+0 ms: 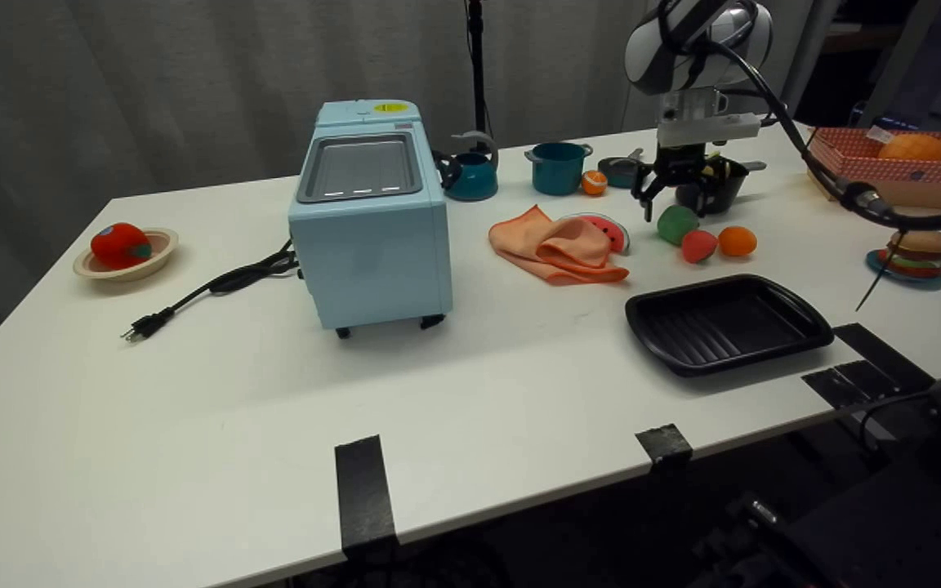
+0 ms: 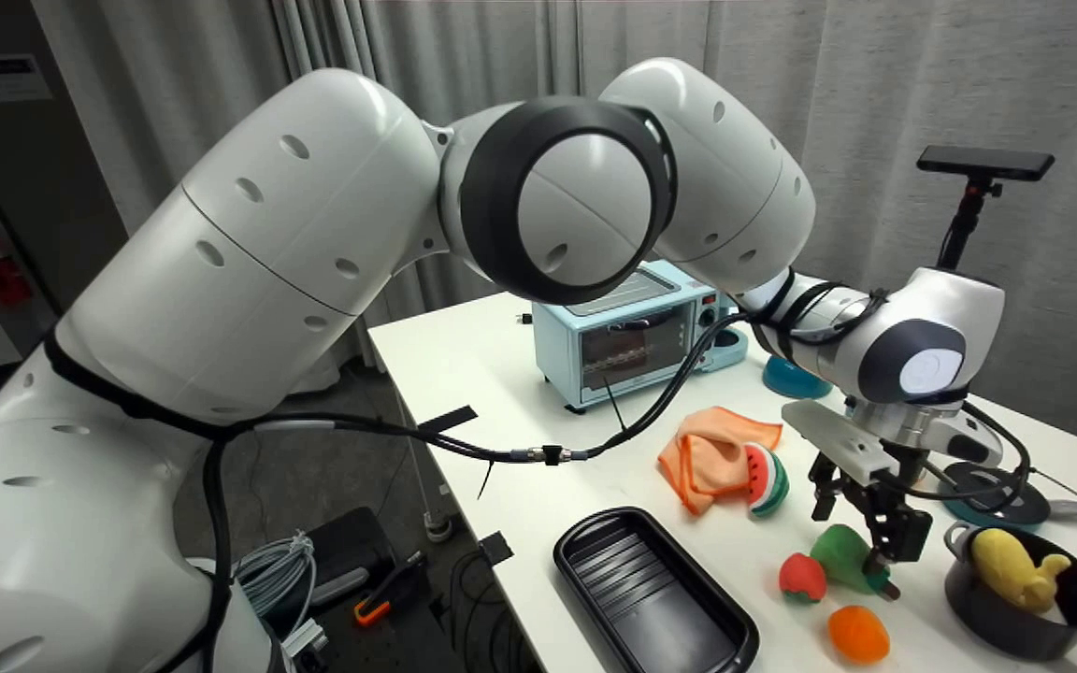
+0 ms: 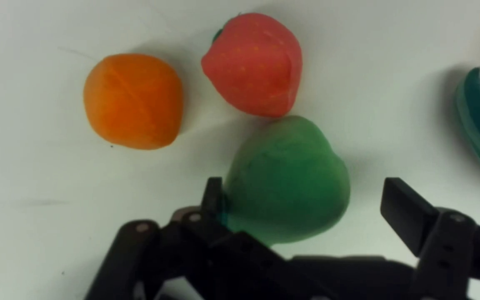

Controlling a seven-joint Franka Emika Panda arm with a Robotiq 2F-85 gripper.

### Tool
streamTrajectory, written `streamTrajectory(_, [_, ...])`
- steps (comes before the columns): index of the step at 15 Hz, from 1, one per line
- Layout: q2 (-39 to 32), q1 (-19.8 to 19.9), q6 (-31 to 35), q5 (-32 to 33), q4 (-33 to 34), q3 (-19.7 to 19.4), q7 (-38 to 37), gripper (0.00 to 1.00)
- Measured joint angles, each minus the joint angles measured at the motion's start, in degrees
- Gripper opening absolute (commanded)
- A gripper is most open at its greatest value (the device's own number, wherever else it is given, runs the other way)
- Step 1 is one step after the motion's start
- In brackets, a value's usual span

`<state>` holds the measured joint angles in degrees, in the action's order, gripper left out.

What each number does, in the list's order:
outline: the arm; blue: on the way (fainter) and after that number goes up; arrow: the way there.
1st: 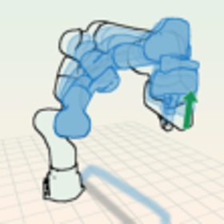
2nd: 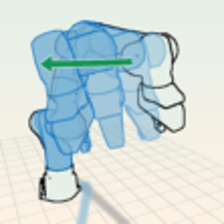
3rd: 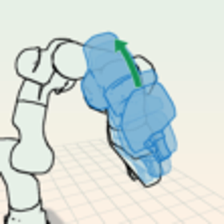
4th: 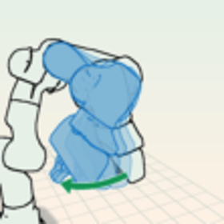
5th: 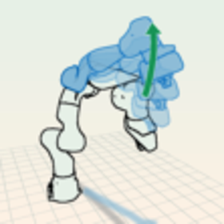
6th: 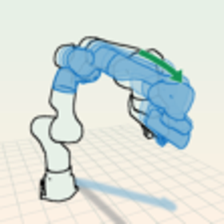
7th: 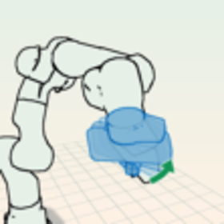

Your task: Put the banana plush toy in the black pot and the pear plush toy in the blue pot

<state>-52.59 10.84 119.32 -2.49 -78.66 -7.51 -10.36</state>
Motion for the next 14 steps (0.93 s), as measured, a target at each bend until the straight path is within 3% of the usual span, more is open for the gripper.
streamTrajectory(3, [-0.95,-0.62,0.29,0.05,-0.02,-0.02,-0.32,0.42])
streamTrajectory(9, [-0.97,-1.23,0.47,0.05,1.56,-0.03,-0.64,0.04])
streamTrajectory(14, [0.52,-2.25,2.0,0.05,3.67,0.01,-0.79,0.05])
